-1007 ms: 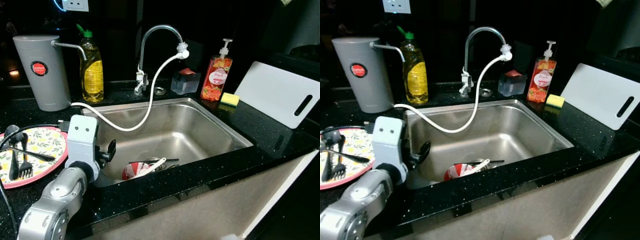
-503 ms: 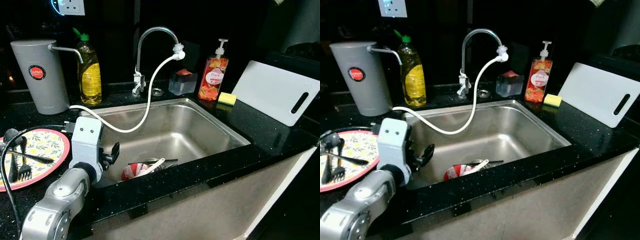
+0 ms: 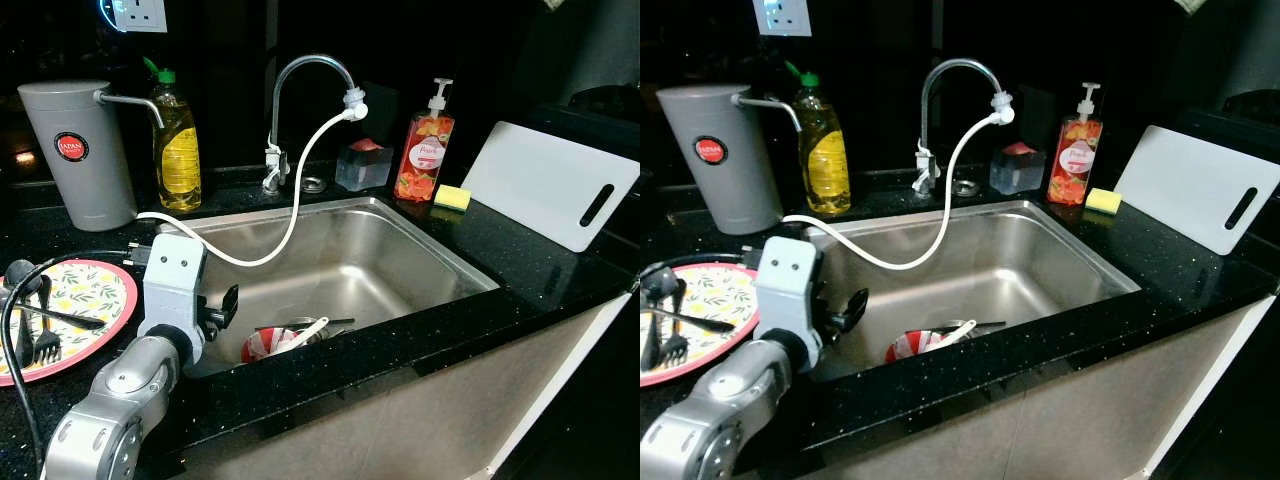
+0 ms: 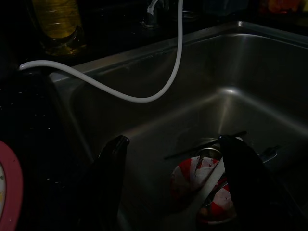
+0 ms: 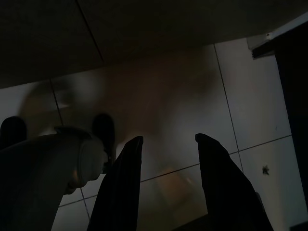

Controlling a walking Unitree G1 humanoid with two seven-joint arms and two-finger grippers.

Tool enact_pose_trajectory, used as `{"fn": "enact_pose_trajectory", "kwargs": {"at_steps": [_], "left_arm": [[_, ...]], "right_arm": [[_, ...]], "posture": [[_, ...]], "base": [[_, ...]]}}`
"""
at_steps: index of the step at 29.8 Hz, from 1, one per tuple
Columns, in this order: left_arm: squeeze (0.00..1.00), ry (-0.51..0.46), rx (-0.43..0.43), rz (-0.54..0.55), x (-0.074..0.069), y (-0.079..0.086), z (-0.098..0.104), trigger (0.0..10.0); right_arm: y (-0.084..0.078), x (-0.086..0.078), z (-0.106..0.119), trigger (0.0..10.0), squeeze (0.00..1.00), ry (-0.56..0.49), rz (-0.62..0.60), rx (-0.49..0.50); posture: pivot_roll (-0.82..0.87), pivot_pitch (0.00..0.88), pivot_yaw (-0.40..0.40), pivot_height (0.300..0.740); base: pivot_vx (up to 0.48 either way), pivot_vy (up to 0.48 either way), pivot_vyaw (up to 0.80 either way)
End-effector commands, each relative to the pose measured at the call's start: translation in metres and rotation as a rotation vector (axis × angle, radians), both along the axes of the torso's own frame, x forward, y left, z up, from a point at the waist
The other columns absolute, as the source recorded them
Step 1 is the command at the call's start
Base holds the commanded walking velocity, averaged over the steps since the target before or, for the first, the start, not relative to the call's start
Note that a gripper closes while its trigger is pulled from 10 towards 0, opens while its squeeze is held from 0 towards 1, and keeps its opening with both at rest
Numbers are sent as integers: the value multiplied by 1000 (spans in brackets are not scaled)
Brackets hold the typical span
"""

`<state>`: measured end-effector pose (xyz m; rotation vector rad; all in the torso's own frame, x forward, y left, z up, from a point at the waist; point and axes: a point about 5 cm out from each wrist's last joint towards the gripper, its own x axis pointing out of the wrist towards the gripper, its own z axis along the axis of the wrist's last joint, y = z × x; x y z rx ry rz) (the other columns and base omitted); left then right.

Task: Kitchen organization

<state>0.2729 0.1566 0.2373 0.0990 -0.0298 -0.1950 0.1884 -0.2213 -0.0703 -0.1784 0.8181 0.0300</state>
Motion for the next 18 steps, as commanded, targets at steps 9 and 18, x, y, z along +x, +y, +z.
{"fn": "enact_pose_trajectory", "kwargs": {"at_steps": [9,18], "left_arm": [[0,7,17,4,1,2,-3,10000],[0,9,17,9,3,1,-3,10000]], "right_arm": [[0,-6,-3,10000,0,23,10,-4],[5,-9,-6,10000,0,33,20,3]], "posture": [[-33,49,-37,740],[-34,49,-28,740]], "base": [[0,0,0],[0,0,0]]}}
